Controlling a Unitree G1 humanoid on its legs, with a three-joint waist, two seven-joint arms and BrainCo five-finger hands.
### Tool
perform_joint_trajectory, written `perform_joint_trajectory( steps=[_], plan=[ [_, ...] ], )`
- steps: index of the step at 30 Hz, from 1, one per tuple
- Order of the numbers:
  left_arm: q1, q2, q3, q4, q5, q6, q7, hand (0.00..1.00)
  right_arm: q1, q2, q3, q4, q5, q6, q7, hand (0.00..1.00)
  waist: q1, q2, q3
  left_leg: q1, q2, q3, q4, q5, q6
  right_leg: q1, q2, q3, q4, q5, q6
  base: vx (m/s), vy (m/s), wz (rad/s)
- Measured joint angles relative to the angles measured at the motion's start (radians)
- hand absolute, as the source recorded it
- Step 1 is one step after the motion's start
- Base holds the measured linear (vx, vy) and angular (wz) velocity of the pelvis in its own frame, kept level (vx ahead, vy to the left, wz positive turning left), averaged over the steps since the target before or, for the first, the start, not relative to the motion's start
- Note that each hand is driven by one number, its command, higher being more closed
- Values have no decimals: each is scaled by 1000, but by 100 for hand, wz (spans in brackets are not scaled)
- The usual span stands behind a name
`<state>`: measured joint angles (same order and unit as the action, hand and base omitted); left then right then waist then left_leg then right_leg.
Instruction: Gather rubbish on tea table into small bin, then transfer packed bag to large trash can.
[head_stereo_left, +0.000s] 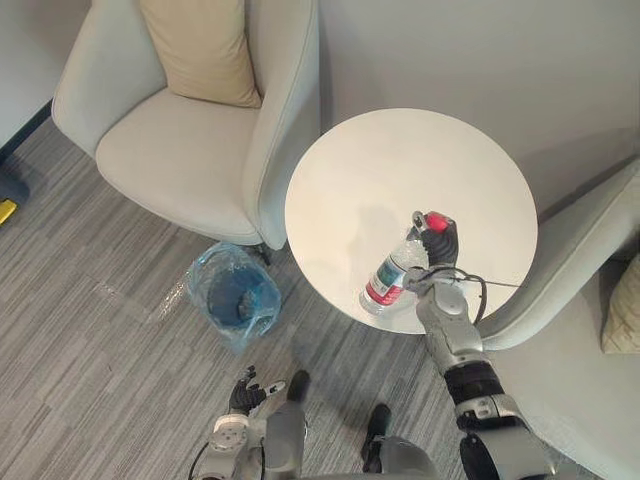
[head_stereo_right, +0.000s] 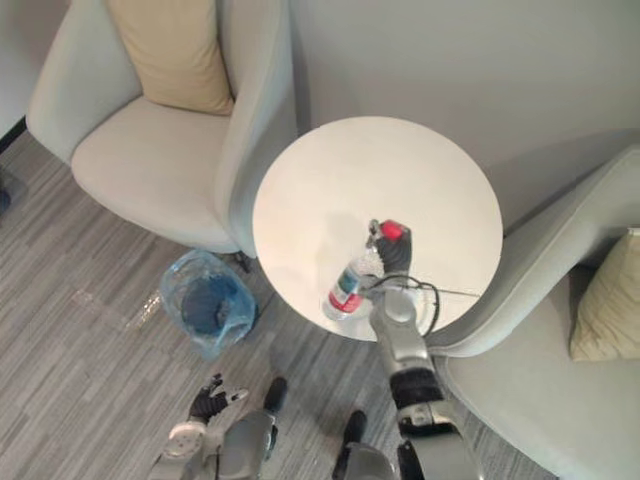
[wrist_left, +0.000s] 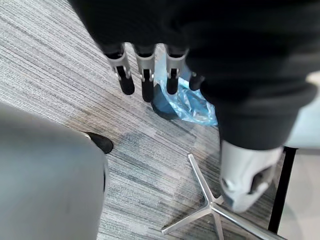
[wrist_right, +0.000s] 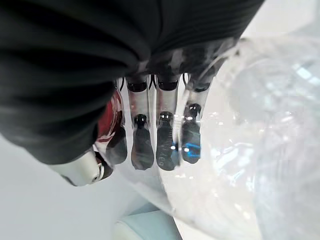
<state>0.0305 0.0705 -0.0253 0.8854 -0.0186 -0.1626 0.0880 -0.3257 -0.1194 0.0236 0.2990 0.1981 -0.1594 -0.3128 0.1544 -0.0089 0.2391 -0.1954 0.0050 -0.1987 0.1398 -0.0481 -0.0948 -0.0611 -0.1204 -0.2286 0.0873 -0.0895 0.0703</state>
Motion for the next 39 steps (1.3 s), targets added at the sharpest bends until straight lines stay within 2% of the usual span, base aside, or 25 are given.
perform_joint_trajectory(
  steps=[5,12,18,21,28,32,35,36,37,38,39],
  plan=[
    [4,16,-1,31,20,2,-8,0,116,1,0,-105,-46,-14,30,100,-23,-17,-31,25,-1,5,-38,23,4,22,2,14,-42,28,2,-42,14,-8],
    [7,17,-2,51,46,6,-13,0,295,36,1,-314,-92,-33,65,100,-52,-23,-48,60,-1,28,-72,47,10,31,2,51,-58,54,6,-90,29,-12],
    [43,23,-13,50,68,17,-15,0,417,40,21,-446,-211,-44,83,100,-82,-27,-103,97,5,59,-96,50,19,38,-1,85,-50,54,6,-50,15,-16],
    [49,24,-15,49,76,17,-15,0,458,40,22,-508,-254,-56,84,100,-96,-27,-106,112,7,71,-97,50,19,39,-1,99,-36,53,7,-23,11,-10],
    [55,27,-52,49,98,18,-14,0,543,38,35,-606,-324,-67,84,100,-102,-21,-126,136,0,69,-92,50,19,55,-9,95,-4,31,12,1,4,1],
    [58,25,-55,44,105,19,-14,0,569,35,58,-678,-357,-72,76,100,-108,-18,-127,131,-16,35,-76,51,21,63,-22,46,36,1,12,-17,-3,36],
    [59,13,-55,21,105,18,-11,0,565,33,83,-725,-369,-84,65,100,-112,-3,-115,86,-30,14,-15,44,30,35,-42,14,103,-30,12,-86,15,39],
    [61,3,-55,5,105,18,-8,0,537,32,107,-725,-390,-86,59,100,-108,12,-112,32,-32,31,16,44,32,-10,-45,12,149,-39,7,-159,11,15],
    [61,-3,-57,1,106,18,-8,0,520,33,117,-722,-395,-87,57,100,-110,21,-112,20,-26,54,-8,26,85,-28,-47,4,152,-36,2,-164,8,15],
    [58,-5,-58,3,106,19,-8,0,515,35,120,-720,-395,-84,58,100,-110,22,-111,24,-14,93,-28,14,97,-28,-51,-6,143,-27,-1,-89,34,40],
    [49,-6,-61,7,113,19,-6,0,500,41,118,-714,-394,-87,55,100,-118,3,-106,10,8,212,27,-25,123,-28,-91,-34,118,-12,-2,-92,65,52]
  ],
)
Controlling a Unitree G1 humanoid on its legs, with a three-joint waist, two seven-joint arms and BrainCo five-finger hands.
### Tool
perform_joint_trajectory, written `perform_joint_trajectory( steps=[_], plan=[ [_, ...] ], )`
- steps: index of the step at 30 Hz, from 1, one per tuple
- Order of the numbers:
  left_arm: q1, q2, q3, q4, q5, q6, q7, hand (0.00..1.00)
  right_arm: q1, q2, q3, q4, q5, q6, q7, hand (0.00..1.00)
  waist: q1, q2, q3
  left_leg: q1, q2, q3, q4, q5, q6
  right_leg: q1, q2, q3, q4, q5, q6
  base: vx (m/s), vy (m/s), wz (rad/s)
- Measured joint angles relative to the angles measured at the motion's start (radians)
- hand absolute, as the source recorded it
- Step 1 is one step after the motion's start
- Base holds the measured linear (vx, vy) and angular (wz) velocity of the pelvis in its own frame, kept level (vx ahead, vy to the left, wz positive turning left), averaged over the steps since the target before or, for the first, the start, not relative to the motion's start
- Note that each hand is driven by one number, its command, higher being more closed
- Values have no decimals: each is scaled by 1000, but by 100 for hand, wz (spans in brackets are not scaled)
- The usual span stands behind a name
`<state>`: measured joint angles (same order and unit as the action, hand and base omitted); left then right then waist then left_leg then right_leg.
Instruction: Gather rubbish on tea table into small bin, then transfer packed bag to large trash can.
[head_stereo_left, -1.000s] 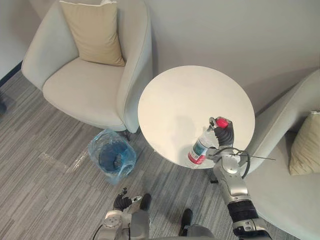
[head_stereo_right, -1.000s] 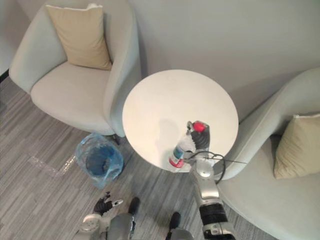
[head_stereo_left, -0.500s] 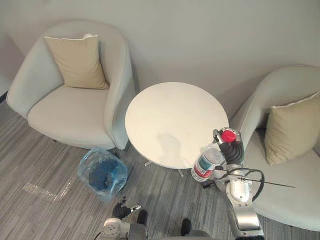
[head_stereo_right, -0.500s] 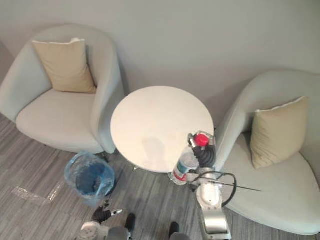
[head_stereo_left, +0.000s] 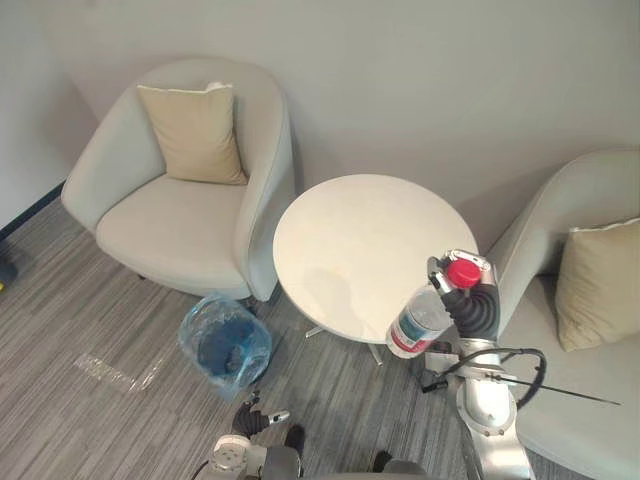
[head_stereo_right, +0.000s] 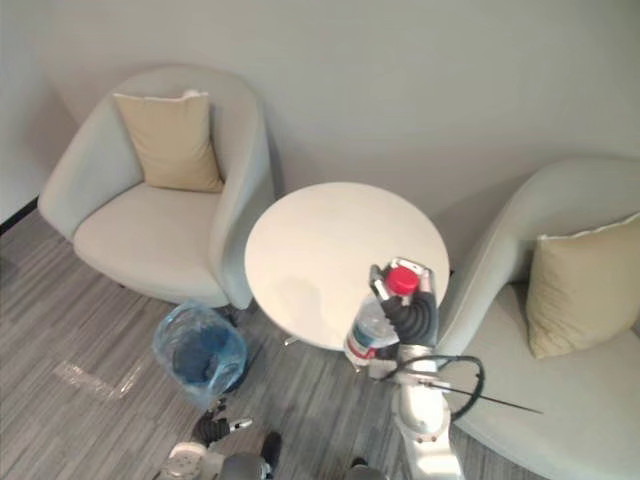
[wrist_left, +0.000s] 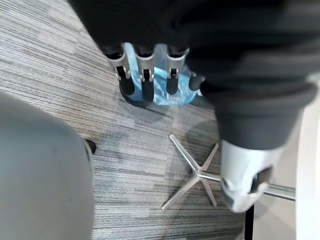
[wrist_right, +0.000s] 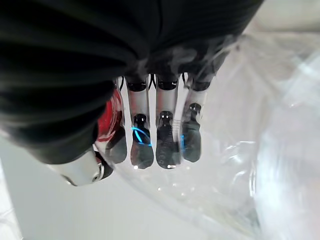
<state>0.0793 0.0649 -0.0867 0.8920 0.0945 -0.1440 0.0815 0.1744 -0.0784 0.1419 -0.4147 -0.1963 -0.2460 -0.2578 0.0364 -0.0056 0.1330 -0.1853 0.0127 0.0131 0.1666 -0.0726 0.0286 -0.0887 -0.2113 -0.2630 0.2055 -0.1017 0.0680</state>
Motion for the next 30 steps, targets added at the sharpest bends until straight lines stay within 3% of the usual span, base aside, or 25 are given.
perform_joint_trajectory(
  steps=[1,2,3,4,5,6,8,13,15,16,17,18,20,21,22,23,24,25,26,27,28,30],
  plan=[
    [-10,-1,-23,9,17,1,0,0,-18,-11,-9,17,0,0,-1,100,-7,9,-1,-30,46,92,159,-18,28,1,-14,-28,10,1,-1,-85,74,55],
    [-10,-4,-34,14,23,0,0,0,-25,-15,-18,31,0,0,-1,100,-9,18,-6,-27,69,123,209,-27,24,4,-16,-39,16,1,-1,-88,96,55],
    [-9,-12,-86,33,38,0,1,0,-49,-25,-44,77,0,-1,-6,100,-34,41,-18,-17,116,203,257,-88,7,15,-19,-75,27,-2,8,-41,89,61],
    [-10,-17,-119,45,45,0,-3,0,-58,-41,-62,103,0,0,-11,100,-41,57,-25,-15,115,227,219,-108,-21,13,-19,-92,37,-9,23,-25,108,69],
    [-12,-17,-138,52,55,0,-3,0,-63,-43,-70,126,0,0,-15,100,-49,56,-28,2,100,225,170,-111,-57,15,-28,-95,36,-11,28,-8,140,67],
    [-23,-5,-159,58,64,0,-2,0,-66,-39,-82,172,-1,4,-16,100,-56,19,-31,40,58,237,73,-72,-50,21,-58,-102,10,4,35,-7,117,46],
    [-34,5,-178,75,64,0,0,0,-74,-37,-83,208,-1,9,-15,100,-53,6,-35,52,25,227,7,-3,-51,30,-66,-106,-38,45,44,2,117,38],
    [-35,22,-178,84,63,-1,3,0,-96,-18,-76,303,-4,30,-14,100,-51,11,-20,90,-7,222,-12,-6,-39,51,-91,-74,-10,60,35,-2,84,7],
    [-32,44,-167,88,58,-3,3,0,-92,-6,-62,322,-16,35,-15,100,-54,-3,-4,109,-18,217,-9,-40,-42,44,-109,-58,65,-2,-40,-57,26,-1],
    [-32,48,-165,88,57,-3,3,0,-92,-5,-58,321,-26,35,-14,100,-58,-11,3,114,-25,209,-10,-45,-42,44,-115,-52,78,-25,-58,-35,-2,22],
    [-31,63,-163,88,49,-4,4,0,-89,-3,-58,321,-40,35,-8,100,-74,-32,8,116,-46,177,-10,-50,-44,46,-117,-13,89,-94,-72,6,-8,48],
    [-30,67,-150,91,37,-4,3,0,-88,-4,-59,319,-41,35,-2,100,-88,-38,14,116,-60,154,-11,-49,-43,49,-84,49,83,-128,-65,27,-8,60],
    [-27,66,-127,91,24,-5,4,0,-81,-15,-65,316,-41,35,5,100,-98,-36,23,107,-61,105,16,-51,-38,54,-59,101,96,-139,-89,107,-44,58],
    [-30,67,-115,88,20,-4,8,0,-78,-32,-66,315,-41,36,9,100,-99,-24,33,109,-52,71,25,-59,-27,24,-34,144,168,-122,-147,128,-61,34],
    [-34,65,-107,89,20,-4,9,0,-79,-35,-60,315,-41,36,14,100,-99,-8,44,111,-39,56,30,-61,-22,-9,-12,167,215,-120,-163,93,-66,22],
    [-42,58,-98,103,21,2,10,0,-71,-35,-58,315,-41,35,21,100,-105,37,61,105,1,23,37,-63,-25,-38,67,228,222,-131,-127,82,-72,57],
    [-46,71,-96,125,22,1,13,0,-58,-35,-59,315,-40,35,24,100,-113,51,70,100,30,-19,22,-58,-44,-82,156,298,150,-117,-65,83,-92,68],
    [-46,77,-96,127,22,1,13,0,-51,-35,-60,314,-39,34,24,100,-114,40,67,97,22,-27,22,-57,-48,-85,162,313,115,-98,-57,139,-133,80],
    [-51,90,-94,124,22,-3,12,0,-41,-35,-61,313,-39,35,24,100,-116,2,67,97,-9,-41,32,-63,-60,-91,150,337,51,-39,-63,180,-205,102],
    [-68,77,-95,143,25,0,14,0,-33,-49,-62,317,-38,38,25,100,-133,15,70,74,-17,-94,87,-86,-73,-82,143,309,70,-10,-22,261,-232,107],
    [-50,56,-95,140,25,-5,14,0,-25,-62,-65,313,-37,39,25,100,-130,41,51,48,0,-111,111,-106,-84,-85,156,278,66,-24,-37,238,-181,83],
    [-54,39,-94,140,26,-7,15,0,-30,-58,-75,313,-36,39,31,100,-119,66,46,31,21,-133,116,-110,-90,-73,169,238,49,-29,-45,229,-144,54]
  ],
)
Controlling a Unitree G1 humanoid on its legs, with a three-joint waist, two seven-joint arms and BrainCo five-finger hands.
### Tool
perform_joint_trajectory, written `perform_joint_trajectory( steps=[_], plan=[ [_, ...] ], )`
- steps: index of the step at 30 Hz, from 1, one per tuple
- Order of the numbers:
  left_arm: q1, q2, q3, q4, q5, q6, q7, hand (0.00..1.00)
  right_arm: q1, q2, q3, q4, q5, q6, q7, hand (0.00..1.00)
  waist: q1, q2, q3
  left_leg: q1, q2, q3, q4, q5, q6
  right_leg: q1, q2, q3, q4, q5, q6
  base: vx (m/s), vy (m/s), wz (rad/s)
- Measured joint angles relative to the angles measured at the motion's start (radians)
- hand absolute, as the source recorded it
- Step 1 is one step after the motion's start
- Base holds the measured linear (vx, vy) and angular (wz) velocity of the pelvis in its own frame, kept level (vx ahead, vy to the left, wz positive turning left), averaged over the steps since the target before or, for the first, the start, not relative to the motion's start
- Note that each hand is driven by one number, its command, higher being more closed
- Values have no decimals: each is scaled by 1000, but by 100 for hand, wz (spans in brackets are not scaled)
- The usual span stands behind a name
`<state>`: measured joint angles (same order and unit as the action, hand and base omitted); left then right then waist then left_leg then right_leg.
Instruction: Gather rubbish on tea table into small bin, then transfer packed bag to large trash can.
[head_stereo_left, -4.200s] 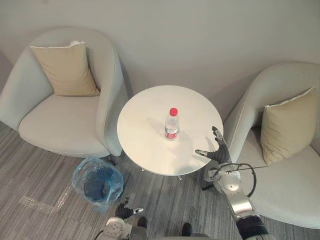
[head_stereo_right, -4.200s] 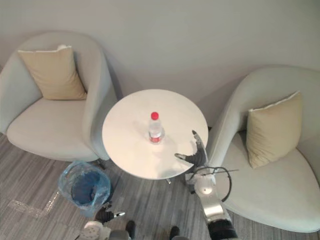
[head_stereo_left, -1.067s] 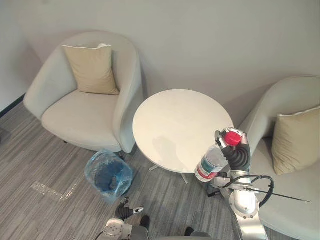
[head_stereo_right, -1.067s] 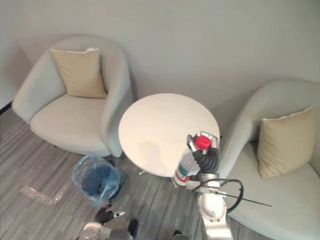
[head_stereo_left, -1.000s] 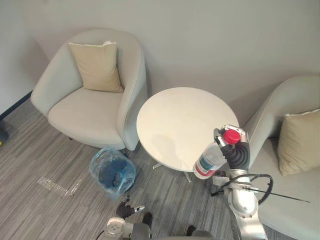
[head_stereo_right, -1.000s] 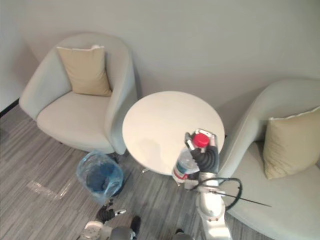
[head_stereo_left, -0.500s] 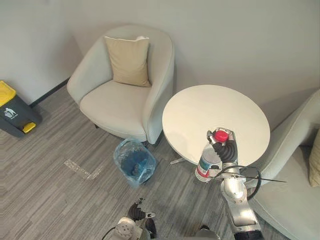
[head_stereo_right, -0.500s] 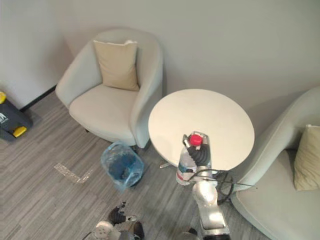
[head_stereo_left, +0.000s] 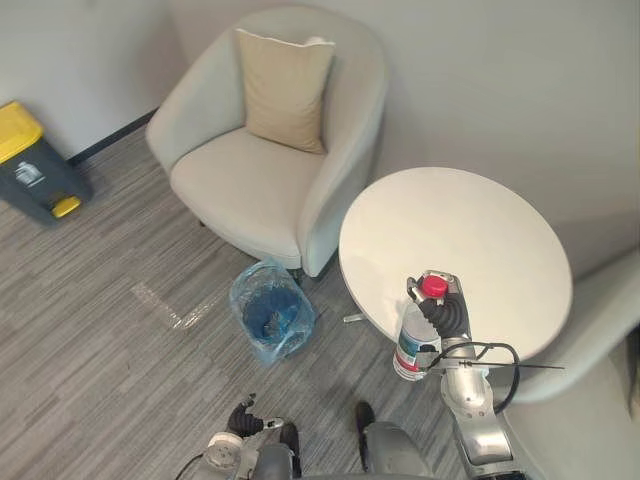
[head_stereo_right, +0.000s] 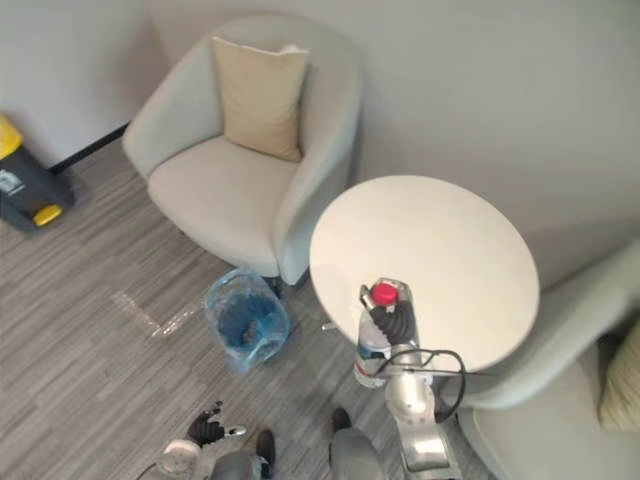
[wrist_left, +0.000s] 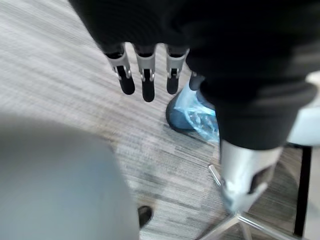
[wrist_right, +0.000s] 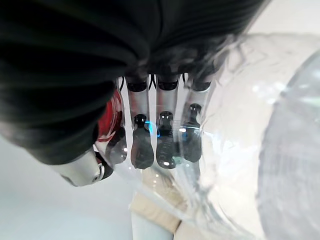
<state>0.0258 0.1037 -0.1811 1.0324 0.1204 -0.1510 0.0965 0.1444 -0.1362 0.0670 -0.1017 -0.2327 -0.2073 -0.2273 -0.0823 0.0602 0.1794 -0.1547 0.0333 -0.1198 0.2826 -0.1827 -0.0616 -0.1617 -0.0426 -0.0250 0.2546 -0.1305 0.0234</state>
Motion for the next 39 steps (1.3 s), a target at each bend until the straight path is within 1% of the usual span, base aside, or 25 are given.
perform_joint_trajectory(
  steps=[2,3,4,6,7,8,9,11,13,14,15,18,20,22,25,28,31,34,36,37,38,39],
  plan=[
    [-2,-7,0,0,4,1,-2,0,8,13,-15,0,5,0,6,100,0,5,2,3,20,8,12,0,0,41,9,-46,-27,1,-1,195,-140,71],
    [-2,-11,0,-3,5,0,-2,0,15,17,-17,-3,15,0,10,100,4,1,4,10,35,43,43,0,0,86,15,-78,-46,1,-2,123,-81,53],
    [-2,-12,0,-5,5,-1,-2,0,15,17,-16,-4,16,0,11,100,6,-1,5,10,38,56,56,0,0,99,16,-82,-52,1,-2,158,-77,52],
    [-1,-21,8,-26,5,1,-1,0,12,15,-8,-25,17,-4,12,100,36,-6,6,-13,59,156,161,0,0,158,18,-84,-87,1,-2,146,-32,17],
    [-1,-21,8,-29,6,1,-1,0,11,15,-8,-29,17,-4,12,100,39,-6,5,-21,63,173,171,0,0,162,16,-85,-92,1,-2,123,-1,6],
    [-1,-21,8,-30,5,1,0,0,9,17,-1,-39,17,-5,12,100,45,-7,4,-21,68,215,171,0,0,171,9,-95,-105,2,-3,71,28,23],
    [-2,-21,7,-30,6,4,0,0,11,19,-2,-40,17,-9,11,100,39,-8,4,-15,68,255,142,0,0,180,-2,-119,-123,2,-3,80,40,30],
    [-3,-21,7,-29,8,5,-1,0,15,18,-19,-36,17,-6,11,100,33,-8,3,-1,64,296,95,2,0,182,-10,-147,-125,2,-2,58,63,55],
    [-3,-19,7,-26,13,8,0,0,19,21,-29,-36,17,-2,10,100,34,-12,3,26,54,299,56,4,2,201,-13,-175,-131,2,-2,51,58,56],
    [-3,-16,6,-25,14,9,0,0,21,21,-34,-35,17,-2,10,100,34,-19,0,36,46,298,45,8,9,218,-18,-184,-139,2,-1,50,77,38],
    [-3,-13,5,-26,18,9,0,0,16,23,-32,-30,17,-2,10,100,48,-28,-3,54,37,296,33,13,15,236,-24,-184,-147,4,1,54,86,28],
    [-3,-7,5,-26,18,8,1,0,-11,44,-29,6,17,-5,10,100,65,-31,-6,73,33,299,15,14,17,248,-24,-176,-158,10,10,22,35,-1],
    [-3,-5,5,-22,30,9,1,0,-15,61,-24,34,15,-4,10,100,66,-32,-6,100,28,301,-26,24,22,254,-25,-173,-157,10,10,-12,0,-7],
    [-2,-3,4,-19,37,9,0,0,-6,65,-16,53,12,-1,11,100,66,-32,-6,139,21,304,-102,56,20,252,-24,-158,-157,22,14,-32,-14,-9],
    [0,0,2,-10,38,9,0,0,-4,63,0,54,-2,2,12,100,65,-36,-10,179,17,321,-180,87,17,245,-21,-132,-157,25,16,-51,-13,-19],
    [0,1,-3,-1,38,9,1,0,-5,52,33,59,-2,2,18,100,64,-36,-17,188,11,328,-212,103,19,231,-22,-118,-155,25,16,-75,-7,-18],
    [0,2,-4,0,38,9,1,0,-8,52,49,85,-2,4,22,100,65,-37,-17,187,7,325,-213,104,21,230,-24,-119,-154,25,16,-78,5,1],
    [0,4,-1,-1,33,7,4,0,-26,47,95,91,-2,5,30,100,66,-37,-18,138,-5,304,-204,114,35,188,-34,-130,-141,23,17,-160,14,15],
    [-7,6,8,-7,20,2,12,0,-92,44,129,121,-2,5,30,100,68,-38,-10,36,-6,285,-134,110,45,108,-44,-143,-94,20,20,-180,15,25],
    [-13,7,8,-8,12,1,14,0,-107,41,134,128,-2,5,30,100,68,-37,1,19,-6,277,-114,106,48,100,-46,-150,-83,19,21,-188,23,42],
    [-33,11,10,-15,-5,-3,18,0,-148,29,145,131,-2,5,29,100,73,-34,34,-33,-1,262,-43,88,56,70,-50,-166,-38,6,19,-278,39,43],
    [-51,16,18,-26,-14,-11,28,0,-191,14,161,132,-2,4,26,100,83,-33,58,-102,2,247,30,63,60,17,-55,-176,22,-21,17,-242,34,41]
  ],
)
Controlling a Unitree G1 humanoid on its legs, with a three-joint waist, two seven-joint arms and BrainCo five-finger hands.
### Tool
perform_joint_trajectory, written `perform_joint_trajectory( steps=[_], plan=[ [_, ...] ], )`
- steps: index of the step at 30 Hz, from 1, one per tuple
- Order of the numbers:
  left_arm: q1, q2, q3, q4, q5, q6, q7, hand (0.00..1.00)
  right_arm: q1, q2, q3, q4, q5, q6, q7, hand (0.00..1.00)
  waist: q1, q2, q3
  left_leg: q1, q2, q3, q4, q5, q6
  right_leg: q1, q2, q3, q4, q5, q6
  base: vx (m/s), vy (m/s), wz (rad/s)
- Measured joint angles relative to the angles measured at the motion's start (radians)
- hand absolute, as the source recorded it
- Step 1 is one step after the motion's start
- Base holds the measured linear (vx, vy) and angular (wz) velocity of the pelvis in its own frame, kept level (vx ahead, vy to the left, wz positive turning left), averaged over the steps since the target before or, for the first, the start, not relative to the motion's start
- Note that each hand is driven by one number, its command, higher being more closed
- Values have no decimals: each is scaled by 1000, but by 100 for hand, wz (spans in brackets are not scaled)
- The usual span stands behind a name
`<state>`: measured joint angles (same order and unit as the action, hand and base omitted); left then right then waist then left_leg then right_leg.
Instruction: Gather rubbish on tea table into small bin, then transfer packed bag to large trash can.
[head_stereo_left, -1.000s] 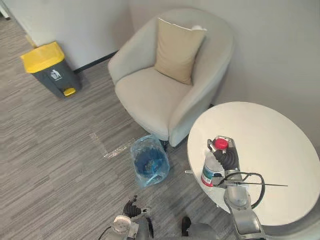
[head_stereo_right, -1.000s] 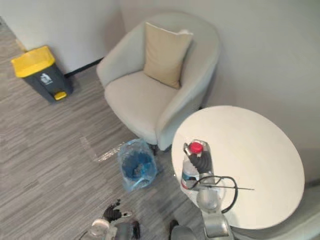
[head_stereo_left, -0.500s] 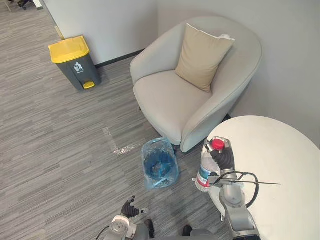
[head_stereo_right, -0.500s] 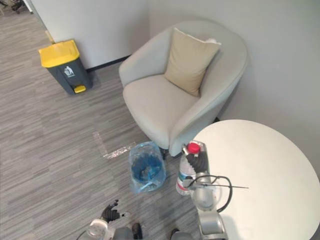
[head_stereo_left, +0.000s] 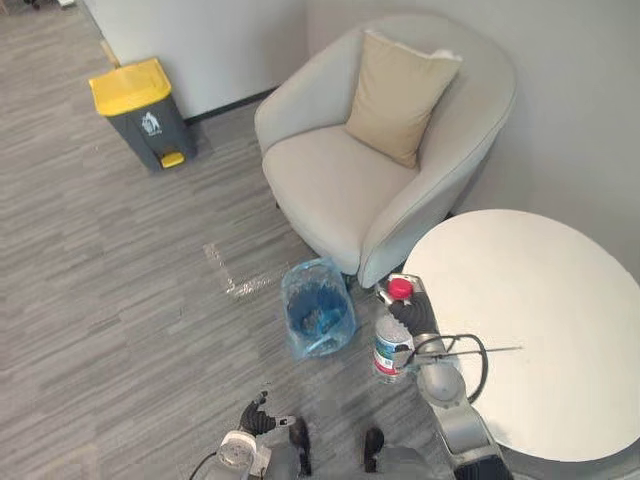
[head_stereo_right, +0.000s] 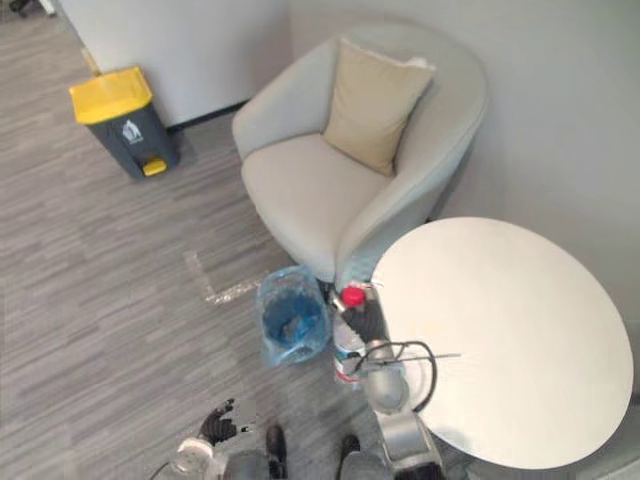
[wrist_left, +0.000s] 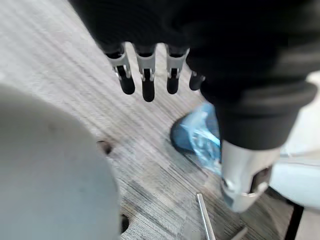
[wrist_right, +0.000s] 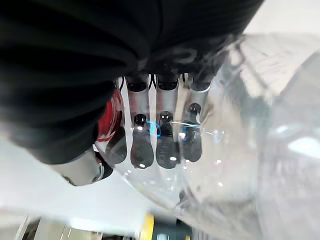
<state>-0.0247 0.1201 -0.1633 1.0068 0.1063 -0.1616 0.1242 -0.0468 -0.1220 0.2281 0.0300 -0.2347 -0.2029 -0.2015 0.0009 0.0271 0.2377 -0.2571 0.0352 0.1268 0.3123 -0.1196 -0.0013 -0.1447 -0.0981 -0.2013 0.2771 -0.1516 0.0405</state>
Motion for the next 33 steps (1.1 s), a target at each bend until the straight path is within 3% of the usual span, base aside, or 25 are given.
perform_joint_trajectory(
  steps=[5,12,23,33],
  plan=[
    [-47,24,62,-51,-62,-5,11,0,-149,-40,27,29,0,1,-20,100,14,1,86,-202,-13,-35,148,-32,6,-182,-43,-42,170,-69,12,-243,57,36],
    [-87,56,115,-73,-113,1,50,0,-315,-81,27,28,-2,11,-84,100,62,-6,177,-429,-15,-46,268,-22,25,-395,-78,-65,314,-82,3,-61,43,15],
    [-216,8,218,-180,-153,-8,72,0,-552,-90,-78,68,1,46,-175,100,87,-20,209,-714,-30,-54,326,-6,37,-686,-114,-75,421,-93,-1,-17,12,5],
    [-279,-23,214,-246,-238,-48,89,0,-810,-199,-174,189,87,58,-253,100,113,-22,225,-868,-60,-67,309,41,43,-850,-150,-93,469,-105,-11,-9,14,12]
  ],
)
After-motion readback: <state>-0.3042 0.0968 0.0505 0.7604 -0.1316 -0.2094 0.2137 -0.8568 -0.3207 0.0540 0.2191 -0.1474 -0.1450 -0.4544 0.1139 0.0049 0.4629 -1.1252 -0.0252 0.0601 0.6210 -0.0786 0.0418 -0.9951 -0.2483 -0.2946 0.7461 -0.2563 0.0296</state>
